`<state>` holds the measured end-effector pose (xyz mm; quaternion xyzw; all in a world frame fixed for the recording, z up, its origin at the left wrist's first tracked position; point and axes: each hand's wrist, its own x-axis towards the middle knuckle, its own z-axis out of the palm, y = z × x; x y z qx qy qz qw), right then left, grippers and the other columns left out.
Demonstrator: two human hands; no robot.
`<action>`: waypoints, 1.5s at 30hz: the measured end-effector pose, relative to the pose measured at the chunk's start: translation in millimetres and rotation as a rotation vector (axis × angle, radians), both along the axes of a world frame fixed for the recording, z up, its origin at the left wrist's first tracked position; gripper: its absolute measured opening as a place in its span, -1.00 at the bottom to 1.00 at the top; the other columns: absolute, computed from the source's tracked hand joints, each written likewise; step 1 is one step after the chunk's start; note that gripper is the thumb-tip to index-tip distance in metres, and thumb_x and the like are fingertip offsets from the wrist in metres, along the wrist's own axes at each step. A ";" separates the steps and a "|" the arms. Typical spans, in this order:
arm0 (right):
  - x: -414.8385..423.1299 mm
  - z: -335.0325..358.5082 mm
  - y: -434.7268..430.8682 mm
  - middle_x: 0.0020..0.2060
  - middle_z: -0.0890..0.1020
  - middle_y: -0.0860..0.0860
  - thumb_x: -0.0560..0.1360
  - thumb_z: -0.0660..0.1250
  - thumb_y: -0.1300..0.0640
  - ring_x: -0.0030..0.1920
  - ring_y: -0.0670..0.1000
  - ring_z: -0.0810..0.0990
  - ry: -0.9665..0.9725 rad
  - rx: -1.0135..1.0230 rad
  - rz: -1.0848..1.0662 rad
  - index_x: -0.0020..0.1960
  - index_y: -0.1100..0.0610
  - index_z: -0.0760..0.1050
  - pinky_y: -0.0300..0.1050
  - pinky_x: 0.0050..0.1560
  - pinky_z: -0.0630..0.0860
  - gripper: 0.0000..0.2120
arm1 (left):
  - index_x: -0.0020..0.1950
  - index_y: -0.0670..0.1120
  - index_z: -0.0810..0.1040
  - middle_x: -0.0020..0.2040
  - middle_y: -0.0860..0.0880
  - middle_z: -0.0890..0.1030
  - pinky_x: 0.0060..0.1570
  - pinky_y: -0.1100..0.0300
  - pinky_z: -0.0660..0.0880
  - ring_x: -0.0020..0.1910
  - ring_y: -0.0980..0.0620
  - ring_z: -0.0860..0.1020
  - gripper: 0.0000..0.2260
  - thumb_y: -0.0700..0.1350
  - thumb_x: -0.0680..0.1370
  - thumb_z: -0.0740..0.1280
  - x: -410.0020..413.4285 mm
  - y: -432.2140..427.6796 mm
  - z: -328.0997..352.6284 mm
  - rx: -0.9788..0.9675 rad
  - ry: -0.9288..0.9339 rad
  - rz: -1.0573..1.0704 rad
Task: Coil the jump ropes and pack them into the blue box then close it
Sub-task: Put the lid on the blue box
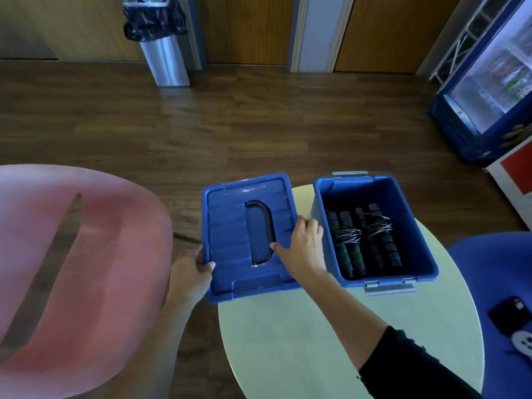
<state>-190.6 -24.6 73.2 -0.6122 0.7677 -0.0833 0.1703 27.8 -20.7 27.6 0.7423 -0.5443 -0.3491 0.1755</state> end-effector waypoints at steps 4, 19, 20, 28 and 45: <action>-34.1 40.0 -9.4 0.24 0.34 0.19 0.45 0.41 -0.12 0.26 0.19 0.30 -0.137 -0.049 -0.100 0.33 0.25 0.29 -0.05 0.31 0.24 -0.36 | 0.38 -0.11 0.45 -0.13 -0.06 0.62 0.03 0.04 0.55 -0.09 -0.06 0.60 -0.57 -0.14 0.52 0.38 -27.0 -14.4 40.2 -0.056 0.067 -0.052; -182.5 59.5 26.0 0.35 0.28 0.22 0.47 0.37 -0.11 0.36 0.24 0.26 -0.056 0.204 -0.363 0.41 0.20 0.25 0.00 0.30 0.26 -0.35 | 0.11 -0.18 0.55 -0.27 -0.02 0.55 -0.22 0.23 0.39 -0.24 -0.01 0.52 -0.77 -0.19 0.48 0.41 -184.3 4.6 76.9 0.006 0.118 -0.251; -188.1 57.0 27.6 0.34 0.29 0.22 0.47 0.36 -0.10 0.35 0.24 0.26 -0.067 0.217 -0.378 0.39 0.20 0.27 0.01 0.29 0.27 -0.36 | 0.10 -0.19 0.55 -0.23 -0.05 0.56 -0.24 0.23 0.39 -0.24 -0.01 0.52 -0.79 -0.19 0.48 0.41 -191.2 6.4 76.2 0.019 0.124 -0.251; -211.8 42.2 26.2 0.28 0.31 0.21 0.48 0.34 -0.06 0.30 0.22 0.28 -0.083 0.241 -0.367 0.29 0.22 0.31 -0.01 0.18 0.34 -0.48 | 0.09 -0.18 0.54 -0.06 -0.12 0.62 -0.19 0.21 0.41 -0.13 -0.06 0.56 -0.80 -0.16 0.50 0.40 -220.4 6.4 68.7 0.051 0.070 -0.255; -238.8 33.1 -18.9 0.36 0.24 0.20 0.47 0.33 -0.11 0.37 0.21 0.22 -0.083 0.344 -0.312 0.43 0.27 0.15 0.01 0.30 0.29 -0.27 | 0.24 -0.22 0.52 -0.10 -0.12 0.62 -0.17 0.22 0.39 -0.10 -0.02 0.54 -0.66 -0.09 0.51 0.37 -235.6 -25.4 61.9 0.090 0.000 -0.230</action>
